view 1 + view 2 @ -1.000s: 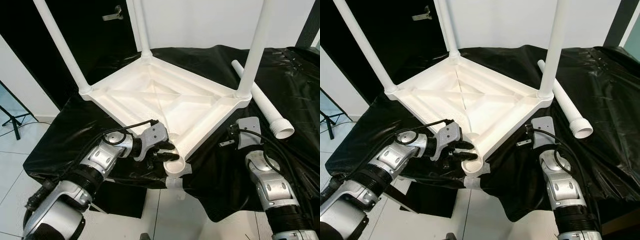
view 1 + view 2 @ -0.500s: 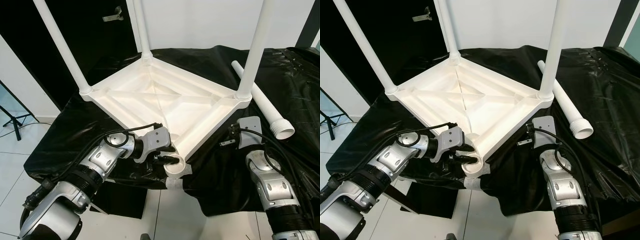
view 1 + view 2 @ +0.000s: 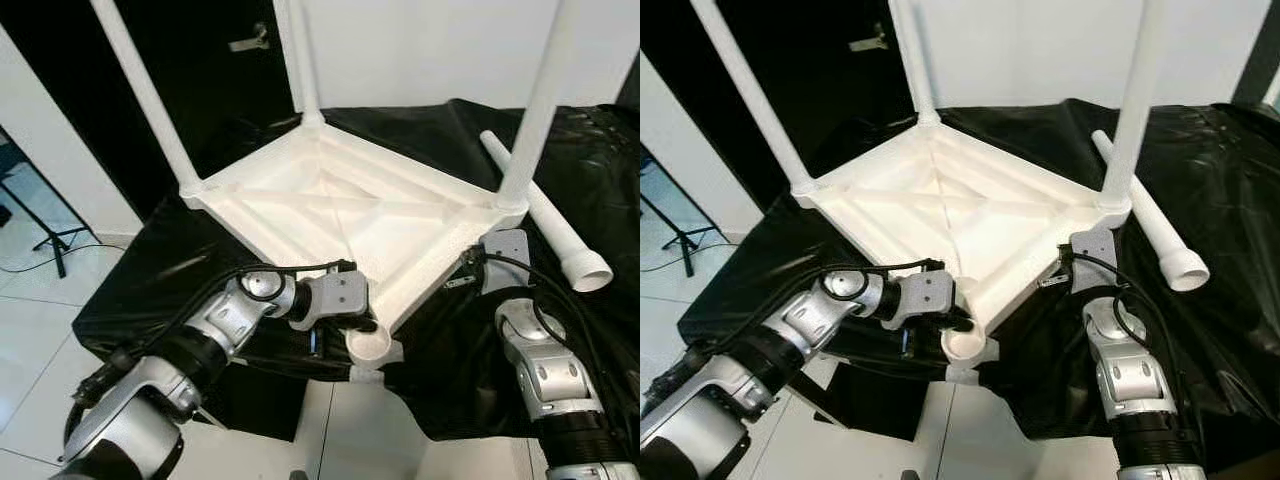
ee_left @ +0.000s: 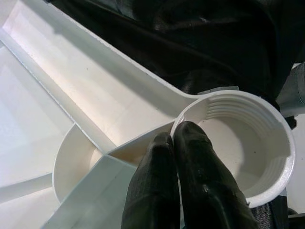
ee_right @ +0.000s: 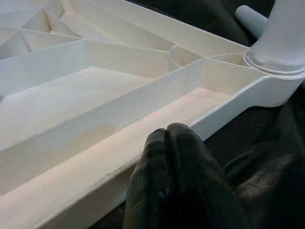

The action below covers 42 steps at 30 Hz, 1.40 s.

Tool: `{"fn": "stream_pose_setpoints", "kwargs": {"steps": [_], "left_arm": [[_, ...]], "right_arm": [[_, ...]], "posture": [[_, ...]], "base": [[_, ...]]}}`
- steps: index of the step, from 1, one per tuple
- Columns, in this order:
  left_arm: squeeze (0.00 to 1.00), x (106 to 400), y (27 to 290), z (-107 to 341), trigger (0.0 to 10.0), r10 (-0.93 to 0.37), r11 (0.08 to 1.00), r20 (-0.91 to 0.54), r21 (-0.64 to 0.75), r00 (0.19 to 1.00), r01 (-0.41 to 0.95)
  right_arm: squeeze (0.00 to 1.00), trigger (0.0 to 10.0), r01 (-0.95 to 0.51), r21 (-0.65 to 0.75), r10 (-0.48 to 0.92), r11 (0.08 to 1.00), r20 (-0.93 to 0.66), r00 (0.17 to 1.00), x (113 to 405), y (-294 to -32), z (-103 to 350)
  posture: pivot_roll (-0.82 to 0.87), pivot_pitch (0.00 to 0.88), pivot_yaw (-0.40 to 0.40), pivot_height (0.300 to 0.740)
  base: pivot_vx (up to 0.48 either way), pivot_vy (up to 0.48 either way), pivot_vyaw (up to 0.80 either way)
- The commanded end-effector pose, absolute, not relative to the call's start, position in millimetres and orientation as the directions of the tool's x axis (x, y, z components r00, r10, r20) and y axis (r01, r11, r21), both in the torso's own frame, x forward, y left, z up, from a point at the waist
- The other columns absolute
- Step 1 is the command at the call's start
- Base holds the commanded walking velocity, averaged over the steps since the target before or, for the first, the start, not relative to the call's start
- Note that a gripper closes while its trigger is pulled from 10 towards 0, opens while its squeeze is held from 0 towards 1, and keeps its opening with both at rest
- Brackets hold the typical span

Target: Building children table

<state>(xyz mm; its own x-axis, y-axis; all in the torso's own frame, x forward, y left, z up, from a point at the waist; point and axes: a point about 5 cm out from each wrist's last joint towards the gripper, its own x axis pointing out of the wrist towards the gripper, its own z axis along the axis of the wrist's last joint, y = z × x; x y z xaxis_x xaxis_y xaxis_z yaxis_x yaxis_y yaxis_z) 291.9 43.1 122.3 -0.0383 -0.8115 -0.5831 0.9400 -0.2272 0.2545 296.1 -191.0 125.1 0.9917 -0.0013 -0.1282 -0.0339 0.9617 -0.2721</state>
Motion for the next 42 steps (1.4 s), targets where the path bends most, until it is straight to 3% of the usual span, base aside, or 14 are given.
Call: {"fn": "stream_pose_setpoints", "kwargs": {"steps": [1, 4, 7, 9, 13, 15, 18, 20, 21, 22, 23, 30, 36, 42], "left_arm": [[0.0, 264, 29, 85, 0.0, -0.734, -0.344, -0.647, 0.091, -0.207, 0.934], [0.0, 263, 24, 84, 0.0, -0.74, -0.329, -0.644, 0.096, -0.193, 0.939], [0.0, 263, 12, 81, 0.0, -0.763, -0.265, -0.631, 0.103, -0.143, 0.959], [0.0, 267, 6, 76, 0.6, -0.77, -0.18, -0.634, 0.104, -0.074, 0.978], [0.0, 269, 5, 74, 0.7, -0.768, -0.152, -0.639, 0.102, -0.052, 0.983], [0.0, 270, 10, 73, 1.9, -0.768, -0.139, -0.639, 0.089, -0.05, 0.986], [0.0, 271, 13, 72, 2.2, -0.767, -0.128, -0.64, 0.085, -0.045, 0.988], [0.0, 272, 17, 70, 2.9, -0.764, -0.115, -0.645, 0.082, -0.035, 0.99], [0.0, 272, 18, 70, 5.8, -0.761, -0.11, -0.648, 0.082, -0.031, 0.991], [0.0, 271, 19, 69, 5.8, -0.76, -0.107, -0.65, 0.082, -0.028, 0.991], [0.0, 271, 19, 69, 10.0, -0.759, -0.105, -0.651, 0.08, -0.028, 0.991], [0.0, 272, 16, 69, 10.0, -0.761, -0.087, -0.648, 0.096, -0.004, 0.992], [0.0, 276, 14, 78, 10.0, -0.804, -0.07, -0.594, 0.077, -0.011, 0.995], [0.0, 276, 17, 79, 10.0, -0.799, -0.07, -0.601, 0.084, -0.006, 0.994]], "right_arm": [[0.0, 10.0, -0.052, -0.261, 0.011, 0.964, -0.159, 0.987, 294, -189, 121], [0.0, 10.0, -0.072, -0.255, 0.024, 0.964, -0.188, 0.982, 293, -188, 116], [0.0, 10.0, -0.099, -0.246, 0.039, 0.964, -0.238, 0.97, 291, -186, 109], [0.0, 10.0, -0.082, -0.247, 0.012, 0.966, -0.272, 0.962, 292, -188, 105], [0.0, 10.0, -0.047, -0.253, -0.027, 0.966, -0.282, 0.959, 292, -192, 103], [0.0, 10.0, 0.021, -0.267, -0.099, 0.963, -0.28, 0.955, 291, -199, 103], [0.0, 10.0, 0.09, -0.276, -0.166, 0.957, -0.264, 0.95, 290, -205, 105], [0.0, 10.0, 0.187, -0.287, -0.256, 0.939, -0.227, 0.94, 288, -212, 110], [0.0, 10.0, 0.24, -0.301, -0.304, 0.923, -0.186, 0.934, 287, -217, 117], [0.0, 10.0, 0.271, -0.31, -0.33, 0.912, -0.159, 0.93, 285, -219, 121], [0.0, 10.0, 0.306, -0.32, -0.358, 0.897, -0.12, 0.926, 283, -221, 128], [0.0, 10.0, 0.328, -0.353, -0.375, 0.876, -0.073, 0.924, 275, -221, 133], [0.0, 10.0, 0.202, -0.315, -0.279, 0.927, -0.222, 0.934, 286, -223, 102], [0.0, 10.0, 0.225, -0.294, -0.303, 0.929, -0.255, 0.918, 298, -237, 100]], "posture": [[0.03, 0.0, 0.107, 0.74], [0.04, 0.0, 0.107, 0.74], [0.04, 0.0, 0.106, 0.74], [0.05, 0.0, 0.104, 0.74], [0.05, 0.0, 0.104, 0.74], [0.05, 0.0, 0.106, 0.74], [0.05, 0.0, 0.105, 0.74], [0.05, 0.0, 0.105, 0.74], [0.05, 0.0, 0.105, 0.74], [0.05, 0.0, 0.105, 0.74], [0.05, 0.0, 0.103, 0.74], [0.04, 0.0, 0.1, 0.74], [0.03, 0.0, 0.098, 0.74], [0.05, 0.0, 0.087, 0.74]], "base": [[0.0, 0.0, 0.0], [0.0, 0.0, 0.0], [0.0, 0.0, 0.0], [0.0, 0.0, 0.0], [0.0, 0.0, 0.0], [0.0, 0.0, 0.0], [0.0, 0.0, 0.0], [0.0, 0.0, 0.0], [0.0, 0.0, 0.0], [0.0, 0.0, 0.0], [0.0, 0.0, 0.0], [0.0, 0.0, 0.0], [0.0, 0.0, 0.0], [0.0, 0.0, 0.0]]}}
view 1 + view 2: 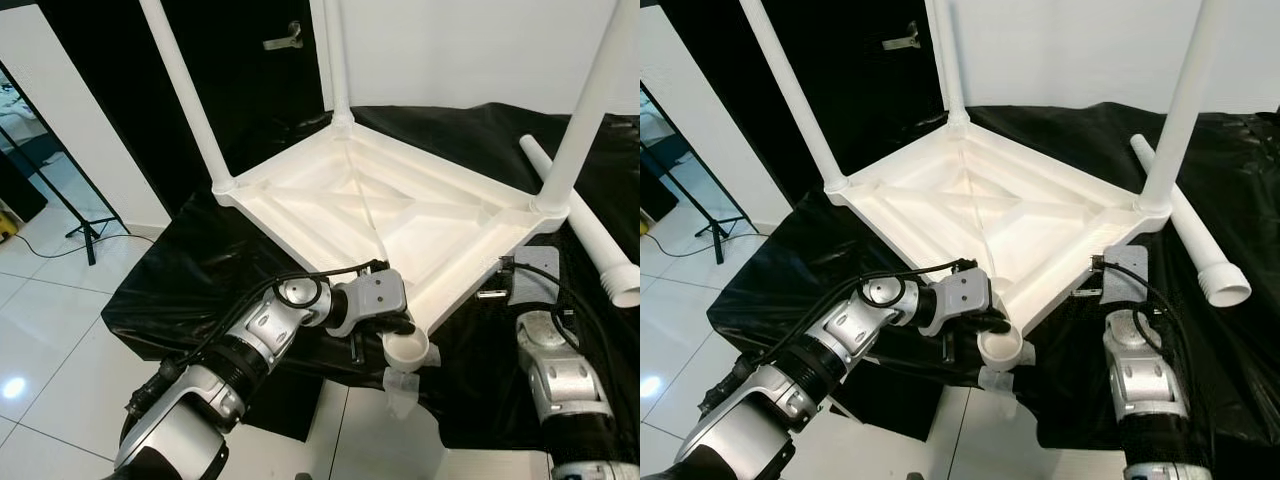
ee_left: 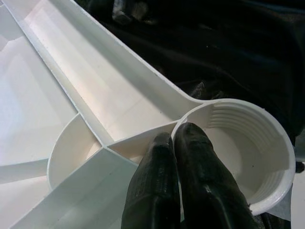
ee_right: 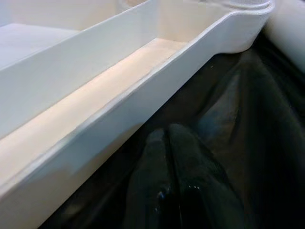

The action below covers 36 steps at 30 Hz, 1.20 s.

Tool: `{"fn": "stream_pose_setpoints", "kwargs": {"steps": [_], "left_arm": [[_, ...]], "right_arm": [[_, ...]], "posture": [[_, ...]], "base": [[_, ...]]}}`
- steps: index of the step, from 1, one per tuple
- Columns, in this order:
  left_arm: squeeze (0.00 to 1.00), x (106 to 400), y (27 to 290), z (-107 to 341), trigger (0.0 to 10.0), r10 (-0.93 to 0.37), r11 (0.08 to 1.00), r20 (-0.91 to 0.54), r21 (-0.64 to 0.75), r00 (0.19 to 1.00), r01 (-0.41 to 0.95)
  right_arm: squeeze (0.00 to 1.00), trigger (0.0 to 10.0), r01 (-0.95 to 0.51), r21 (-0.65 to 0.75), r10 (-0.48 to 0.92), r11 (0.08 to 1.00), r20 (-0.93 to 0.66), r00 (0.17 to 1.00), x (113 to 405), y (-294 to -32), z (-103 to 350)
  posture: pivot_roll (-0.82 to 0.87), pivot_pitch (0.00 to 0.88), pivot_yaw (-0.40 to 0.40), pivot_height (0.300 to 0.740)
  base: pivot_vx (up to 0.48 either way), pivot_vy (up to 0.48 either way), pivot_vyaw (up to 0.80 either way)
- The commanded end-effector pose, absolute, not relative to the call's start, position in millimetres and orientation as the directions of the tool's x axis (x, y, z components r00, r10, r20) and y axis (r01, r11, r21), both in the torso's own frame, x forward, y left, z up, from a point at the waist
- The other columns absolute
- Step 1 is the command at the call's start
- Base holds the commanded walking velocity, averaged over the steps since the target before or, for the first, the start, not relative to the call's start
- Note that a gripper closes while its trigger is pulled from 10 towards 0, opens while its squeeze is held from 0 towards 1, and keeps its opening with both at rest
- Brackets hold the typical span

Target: Building children table

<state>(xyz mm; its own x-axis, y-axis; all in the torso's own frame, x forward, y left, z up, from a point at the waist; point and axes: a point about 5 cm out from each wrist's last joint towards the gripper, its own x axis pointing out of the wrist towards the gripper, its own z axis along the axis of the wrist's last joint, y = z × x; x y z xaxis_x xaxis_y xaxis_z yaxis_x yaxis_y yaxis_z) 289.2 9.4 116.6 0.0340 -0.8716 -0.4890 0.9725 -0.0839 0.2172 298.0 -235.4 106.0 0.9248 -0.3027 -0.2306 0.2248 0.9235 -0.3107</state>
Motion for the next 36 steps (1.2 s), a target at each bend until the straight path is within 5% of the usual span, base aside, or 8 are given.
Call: {"fn": "stream_pose_setpoints", "kwargs": {"steps": [1, 24, 36], "left_arm": [[0.0, 276, 17, 79, 10.0, -0.8, -0.07, -0.6, 0.083, -0.006, 0.994], [0.0, 264, 11, 73, 10.0, -0.807, -0.095, -0.588, 0.045, -0.051, 0.994], [0.0, 268, 3, 81, 10.0, -0.858, -0.044, -0.514, 0.076, 0.001, 0.996]], "right_arm": [[0.0, 10.0, 0.23, -0.295, -0.309, 0.927, -0.255, 0.916, 300, -240, 100], [0.0, 10.0, -0.073, -0.43, -0.015, 0.9, -0.198, 0.98, 341, -224, 111], [0.0, 10.0, -0.007, -0.457, -0.072, 0.889, -0.156, 0.985, 350, -233, 123]], "posture": [[0.05, 0.0, 0.087, 0.74], [0.07, 0.0, 0.069, 0.74], [0.08, 0.0, 0.067, 0.74]], "base": [[0.0, 0.0, 0.0], [0.0, 0.0, 0.0], [0.0, 0.0, 0.0]]}}
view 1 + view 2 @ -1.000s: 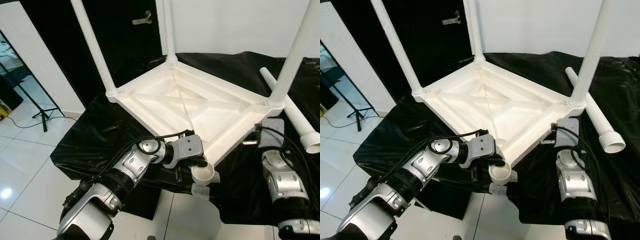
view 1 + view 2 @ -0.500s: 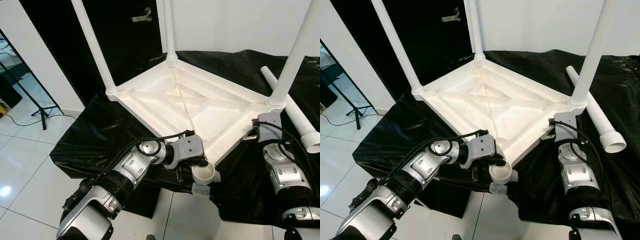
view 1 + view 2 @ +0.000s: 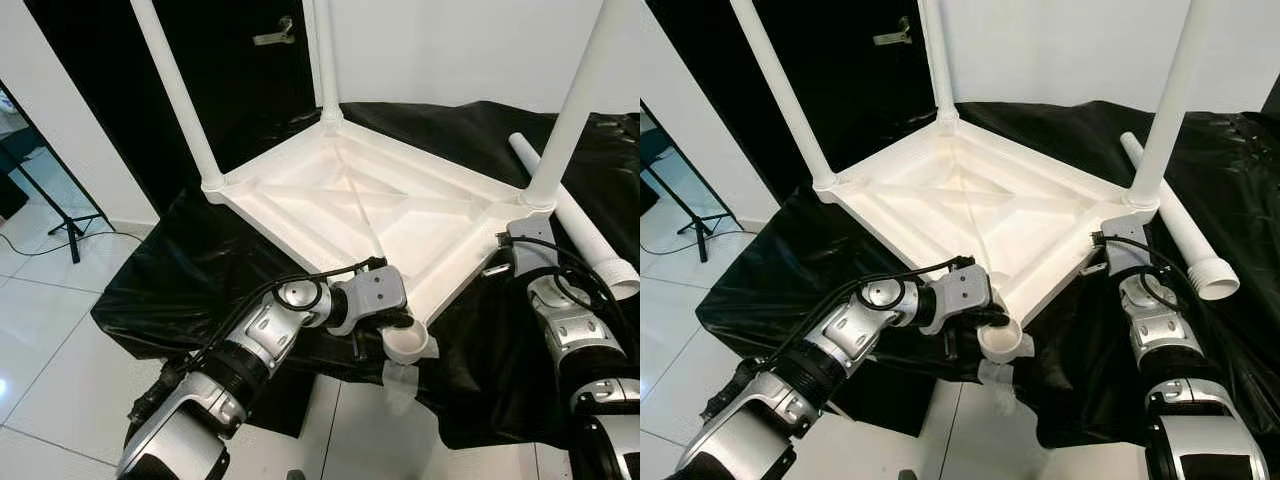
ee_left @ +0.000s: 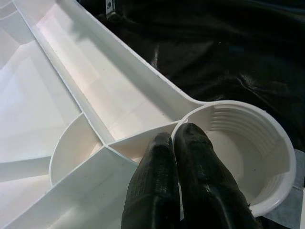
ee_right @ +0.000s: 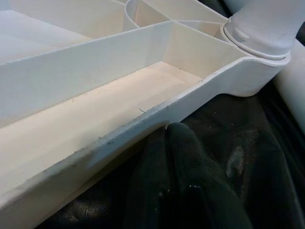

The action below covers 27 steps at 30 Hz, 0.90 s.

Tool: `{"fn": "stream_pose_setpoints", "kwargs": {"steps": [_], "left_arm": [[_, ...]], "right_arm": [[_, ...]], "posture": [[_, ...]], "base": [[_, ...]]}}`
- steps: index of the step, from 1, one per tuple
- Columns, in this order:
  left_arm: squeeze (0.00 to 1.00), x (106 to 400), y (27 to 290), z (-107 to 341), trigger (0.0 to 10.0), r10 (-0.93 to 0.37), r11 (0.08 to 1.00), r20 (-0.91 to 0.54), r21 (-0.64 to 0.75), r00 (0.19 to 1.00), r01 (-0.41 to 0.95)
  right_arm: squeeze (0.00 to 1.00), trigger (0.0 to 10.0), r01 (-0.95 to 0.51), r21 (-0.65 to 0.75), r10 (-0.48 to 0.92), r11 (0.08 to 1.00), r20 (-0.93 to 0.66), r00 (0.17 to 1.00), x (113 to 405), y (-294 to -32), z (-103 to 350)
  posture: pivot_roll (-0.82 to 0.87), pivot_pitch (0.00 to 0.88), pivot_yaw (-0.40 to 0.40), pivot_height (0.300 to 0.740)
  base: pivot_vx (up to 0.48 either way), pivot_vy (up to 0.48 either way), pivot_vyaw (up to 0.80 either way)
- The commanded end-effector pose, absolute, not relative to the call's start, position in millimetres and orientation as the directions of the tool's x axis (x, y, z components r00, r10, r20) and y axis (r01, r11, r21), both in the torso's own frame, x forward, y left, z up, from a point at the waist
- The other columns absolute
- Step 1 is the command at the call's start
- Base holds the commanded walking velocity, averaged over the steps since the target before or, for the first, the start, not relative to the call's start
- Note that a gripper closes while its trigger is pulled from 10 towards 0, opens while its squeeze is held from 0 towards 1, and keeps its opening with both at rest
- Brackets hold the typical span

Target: Building children table

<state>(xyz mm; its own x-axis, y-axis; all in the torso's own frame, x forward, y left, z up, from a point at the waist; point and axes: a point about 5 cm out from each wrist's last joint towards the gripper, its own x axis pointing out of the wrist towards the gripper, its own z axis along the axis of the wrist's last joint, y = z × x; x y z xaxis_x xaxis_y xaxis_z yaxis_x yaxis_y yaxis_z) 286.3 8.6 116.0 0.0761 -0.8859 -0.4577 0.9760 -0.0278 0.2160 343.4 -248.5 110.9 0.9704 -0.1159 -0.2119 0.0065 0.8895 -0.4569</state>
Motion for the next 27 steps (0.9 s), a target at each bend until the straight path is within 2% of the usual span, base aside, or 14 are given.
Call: {"fn": "stream_pose_setpoints", "kwargs": {"steps": [1, 3, 4, 9, 12, 15, 17, 18, 19, 20, 21, 25, 26, 27], "left_arm": [[0.0, 268, 3, 81, 10.0, -0.858, -0.044, -0.514, 0.076, 0.001, 0.996], [0.0, 277, 5, 112, 10.0, -0.945, -0.028, -0.328, 0.086, 0.001, 0.996], [0.0, 277, 7, 117, 10.0, -0.956, -0.034, -0.293, 0.082, -0.008, 0.996], [0.0, 274, 13, 128, 10.0, -0.972, -0.088, -0.225, 0.071, -0.07, 0.994], [0.0, 274, 13, 130, 10.0, -0.974, -0.094, -0.212, 0.075, -0.076, 0.993], [0.0, 279, 17, 134, 10.0, -0.98, -0.071, -0.192, 0.104, -0.05, 0.992], [0.0, 279, 17, 134, 10.0, -0.98, -0.071, -0.192, 0.104, -0.05, 0.992], [0.84, 282, 20, 141, 10.0, -0.986, -0.071, -0.155, 0.097, -0.056, 0.993], [0.84, 282, 20, 141, 10.0, -0.986, -0.071, -0.155, 0.097, -0.056, 0.993], [1.0, 284, 24, 148, 10.0, -0.989, -0.085, -0.125, 0.097, -0.072, 0.992], [1.0, 286, 31, 151, 10.0, -0.985, -0.115, -0.138, 0.114, -0.099, 0.987], [1.0, 288, 38, 152, 10.0, -0.98, -0.136, -0.163, 0.128, -0.115, 0.982], [0.21, 289, 48, 151, 10.0, -0.969, -0.172, -0.198, 0.111, -0.148, 0.979], [0.21, 289, 48, 151, 10.0, -0.969, -0.172, -0.198, 0.111, -0.148, 0.979]], "right_arm": [[0.0, 10.0, -0.007, -0.457, -0.072, 0.889, -0.156, 0.985, 350, -233, 123], [0.0, 10.0, 0.088, -0.428, -0.187, 0.9, -0.197, 0.962, 326, -237, 99], [0.0, 10.0, 0.103, -0.422, -0.208, 0.901, -0.211, 0.955, 320, -237, 92], [0.0, 10.0, 0.147, -0.432, -0.276, 0.89, -0.253, 0.927, 294, -239, 74], [0.0, 10.0, 0.169, -0.437, -0.301, 0.883, -0.252, 0.92, 288, -241, 72], [0.0, 10.0, 0.224, -0.451, -0.353, 0.864, -0.225, 0.908, 268, -241, 74], [0.0, 10.0, 0.224, -0.451, -0.353, 0.864, -0.225, 0.908, 268, -241, 74], [0.0, 10.0, 0.231, -0.453, -0.362, 0.861, -0.225, 0.905, 261, -239, 72], [0.0, 10.0, 0.231, -0.453, -0.362, 0.861, -0.225, 0.905, 261, -239, 72], [0.0, 10.0, 0.231, -0.452, -0.363, 0.862, -0.231, 0.903, 257, -237, 70], [0.0, 10.0, 0.225, -0.448, -0.358, 0.865, -0.238, 0.903, 255, -236, 68], [0.0, 10.0, 0.225, -0.445, -0.359, 0.867, -0.242, 0.901, 254, -234, 69], [0.0, 10.0, 0.224, -0.444, -0.357, 0.867, -0.243, 0.902, 254, -233, 70], [0.0, 10.0, 0.224, -0.444, -0.357, 0.867, -0.243, 0.902, 254, -233, 70]], "posture": [[0.08, 0.0, 0.067, 0.74], [0.07, 0.0, 0.07, 0.74], [0.07, 0.0, 0.07, 0.74], [0.06, 0.0, 0.08, 0.74], [0.06, 0.0, 0.08, 0.74], [0.03, 0.0, 0.092, 0.74], [0.03, 0.0, 0.092, 0.74], [0.02, 0.0, 0.095, 0.74], [0.02, 0.0, 0.095, 0.74], [0.02, 0.0, 0.096, 0.74], [0.02, 0.0, 0.095, 0.74], [0.02, 0.0, 0.095, 0.74], [0.02, 0.0, 0.094, 0.74], [0.02, 0.0, 0.094, 0.74]], "base": [[0.0, 0.0, 0.0], [0.0, 0.0, 0.0], [0.0, 0.0, 0.0], [0.0, 0.0, 0.0], [0.0, 0.0, 0.0], [0.0, 0.0, 0.0], [0.0, 0.0, 0.0], [0.0, 0.0, 0.0], [0.0, 0.0, 0.0], [0.0, 0.0, 0.0], [0.0, 0.0, 0.0], [0.0, 0.0, 0.0], [0.0, 0.0, 0.0], [0.0, 0.0, 0.0]]}}
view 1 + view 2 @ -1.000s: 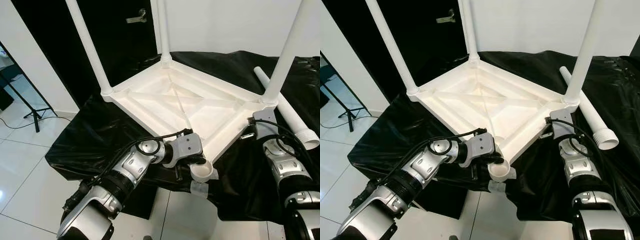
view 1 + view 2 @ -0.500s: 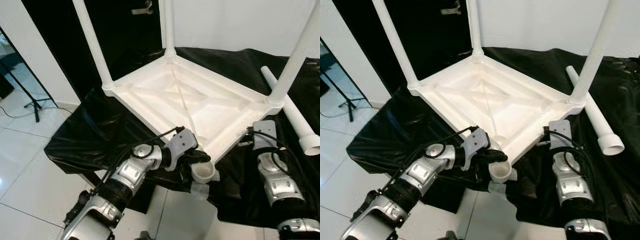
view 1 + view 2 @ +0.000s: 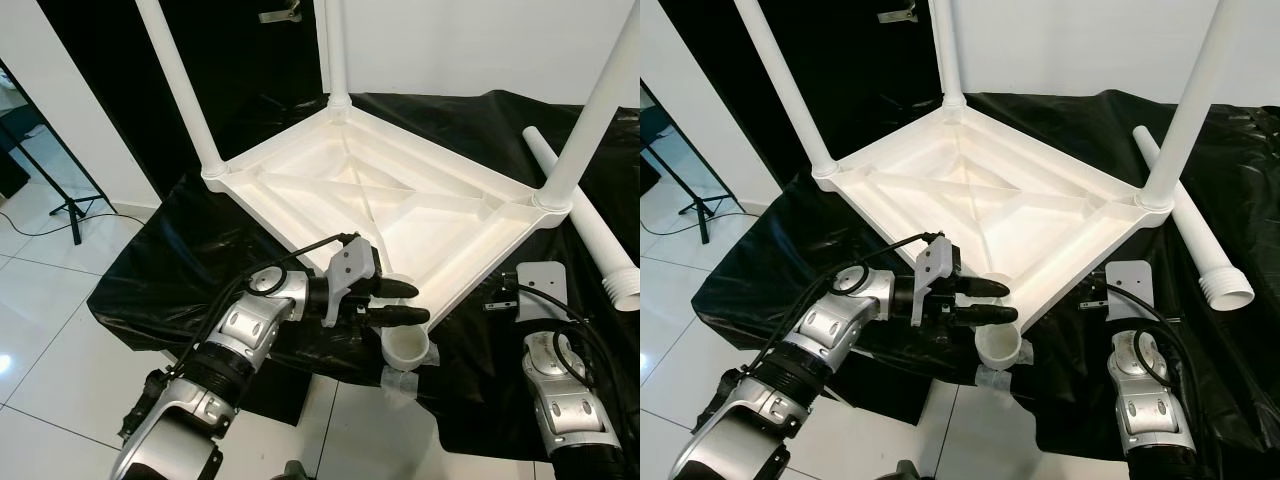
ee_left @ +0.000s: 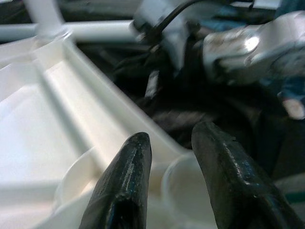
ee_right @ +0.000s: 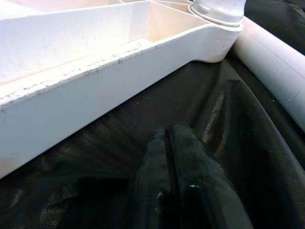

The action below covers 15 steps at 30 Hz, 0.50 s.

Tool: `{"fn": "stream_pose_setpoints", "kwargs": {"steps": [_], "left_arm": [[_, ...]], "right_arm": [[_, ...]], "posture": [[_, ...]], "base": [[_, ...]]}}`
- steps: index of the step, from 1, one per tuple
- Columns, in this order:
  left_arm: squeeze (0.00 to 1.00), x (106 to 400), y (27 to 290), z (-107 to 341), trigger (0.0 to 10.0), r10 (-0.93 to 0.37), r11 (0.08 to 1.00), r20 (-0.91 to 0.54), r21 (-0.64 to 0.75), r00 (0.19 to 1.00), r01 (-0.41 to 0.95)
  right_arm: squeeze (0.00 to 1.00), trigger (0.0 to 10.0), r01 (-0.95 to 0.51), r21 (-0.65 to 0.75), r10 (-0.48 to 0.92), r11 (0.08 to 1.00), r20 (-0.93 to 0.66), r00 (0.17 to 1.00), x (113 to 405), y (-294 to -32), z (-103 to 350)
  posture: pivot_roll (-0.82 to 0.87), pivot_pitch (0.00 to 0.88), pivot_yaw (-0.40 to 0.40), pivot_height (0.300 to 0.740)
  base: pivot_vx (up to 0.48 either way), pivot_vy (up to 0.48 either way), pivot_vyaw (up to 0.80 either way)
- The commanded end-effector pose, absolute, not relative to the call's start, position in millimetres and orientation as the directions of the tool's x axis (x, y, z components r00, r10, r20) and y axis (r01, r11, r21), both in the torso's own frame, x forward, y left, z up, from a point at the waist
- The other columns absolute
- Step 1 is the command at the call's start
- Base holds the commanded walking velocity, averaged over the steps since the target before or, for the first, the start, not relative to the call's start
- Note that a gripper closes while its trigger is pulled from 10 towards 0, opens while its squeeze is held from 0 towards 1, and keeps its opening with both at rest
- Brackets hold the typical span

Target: Building children table

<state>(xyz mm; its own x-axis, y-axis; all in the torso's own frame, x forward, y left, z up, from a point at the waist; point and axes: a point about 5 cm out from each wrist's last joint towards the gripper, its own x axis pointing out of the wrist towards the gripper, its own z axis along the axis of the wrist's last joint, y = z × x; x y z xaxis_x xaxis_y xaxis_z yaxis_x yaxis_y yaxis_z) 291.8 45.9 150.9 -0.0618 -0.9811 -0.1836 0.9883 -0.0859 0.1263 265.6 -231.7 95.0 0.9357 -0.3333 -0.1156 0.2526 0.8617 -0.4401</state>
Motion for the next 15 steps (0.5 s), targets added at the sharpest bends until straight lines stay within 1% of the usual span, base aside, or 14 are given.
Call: {"fn": "stream_pose_setpoints", "kwargs": {"steps": [1, 2, 3, 4, 5, 6, 7, 8, 9, 11, 13, 14, 15], "left_arm": [[0.21, 289, 48, 151, 10.0, -0.969, -0.172, -0.198, 0.111, -0.148, 0.979], [0.0, 289, 57, 151, 10.0, -0.959, -0.203, -0.217, 0.08, -0.182, 0.976], [0.0, 289, 57, 151, 10.0, -0.959, -0.203, -0.217, 0.08, -0.182, 0.976], [0.0, 289, 68, 151, 10.0, -0.946, -0.238, -0.238, 0.048, -0.221, 0.97], [0.0, 289, 68, 151, 10.0, -0.946, -0.238, -0.238, 0.048, -0.221, 0.97], [0.0, 292, 77, 148, 10.0, -0.935, -0.242, -0.274, 0.035, -0.224, 0.97], [0.0, 292, 77, 148, 10.0, -0.935, -0.242, -0.274, 0.035, -0.224, 0.97], [0.0, 295, 84, 143, 10.0, -0.925, -0.234, -0.315, 0.037, -0.211, 0.971], [0.0, 295, 84, 143, 10.0, -0.925, -0.234, -0.315, 0.037, -0.211, 0.971], [0.0, 300, 90, 135, 10.0, -0.902, -0.217, -0.393, 0.056, -0.178, 0.975], [0.0, 300, 90, 135, 10.0, -0.902, -0.217, -0.393, 0.056, -0.178, 0.975], [0.0, 302, 91, 132, 10.0, -0.887, -0.222, -0.428, 0.068, -0.173, 0.973], [0.0, 302, 91, 132, 10.0, -0.887, -0.222, -0.428, 0.068, -0.173, 0.973]], "right_arm": [[0.0, 10.0, 0.224, -0.444, -0.357, 0.867, -0.243, 0.902, 254, -233, 70], [0.0, 10.0, 0.223, -0.445, -0.357, 0.867, -0.245, 0.901, 253, -232, 71], [0.0, 10.0, 0.223, -0.445, -0.357, 0.867, -0.245, 0.901, 253, -232, 71], [0.0, 10.0, 0.218, -0.446, -0.353, 0.868, -0.247, 0.902, 253, -231, 71], [0.0, 10.0, 0.218, -0.446, -0.353, 0.868, -0.247, 0.902, 253, -231, 71], [0.0, 10.0, 0.211, -0.444, -0.347, 0.871, -0.25, 0.904, 253, -230, 70], [0.0, 10.0, 0.211, -0.444, -0.347, 0.871, -0.25, 0.904, 253, -230, 70], [0.0, 10.0, 0.207, -0.441, -0.343, 0.873, -0.255, 0.904, 253, -228, 70], [0.0, 10.0, 0.207, -0.441, -0.343, 0.873, -0.255, 0.904, 253, -228, 70], [0.0, 10.0, 0.204, -0.433, -0.339, 0.878, -0.259, 0.905, 252, -224, 72], [0.0, 10.0, 0.204, -0.433, -0.339, 0.878, -0.259, 0.905, 252, -224, 72], [0.0, 10.0, 0.205, -0.429, -0.337, 0.88, -0.259, 0.905, 252, -223, 73], [0.0, 10.0, 0.205, -0.429, -0.337, 0.88, -0.259, 0.905, 252, -223, 73]], "posture": [[0.02, 0.0, 0.094, 0.74], [0.03, 0.0, 0.092, 0.74], [0.03, 0.0, 0.092, 0.74], [0.03, 0.0, 0.09, 0.74], [0.03, 0.0, 0.09, 0.74], [0.03, 0.0, 0.09, 0.74], [0.03, 0.0, 0.09, 0.74], [0.03, 0.0, 0.091, 0.74], [0.03, 0.0, 0.091, 0.74], [0.03, 0.0, 0.092, 0.74], [0.03, 0.0, 0.092, 0.74], [0.03, 0.0, 0.093, 0.74], [0.03, 0.0, 0.093, 0.74]], "base": [[0.0, 0.0, 0.0], [0.0, 0.0, 0.0], [0.0, 0.0, 0.0], [0.0, 0.0, 0.0], [0.0, 0.0, 0.0], [0.0, 0.0, 0.0], [0.0, 0.0, 0.0], [0.0, 0.0, 0.0], [0.0, 0.0, 0.0], [0.0, 0.0, 0.0], [0.0, 0.0, 0.0], [0.0, 0.0, 0.0], [0.0, 0.0, 0.0]]}}
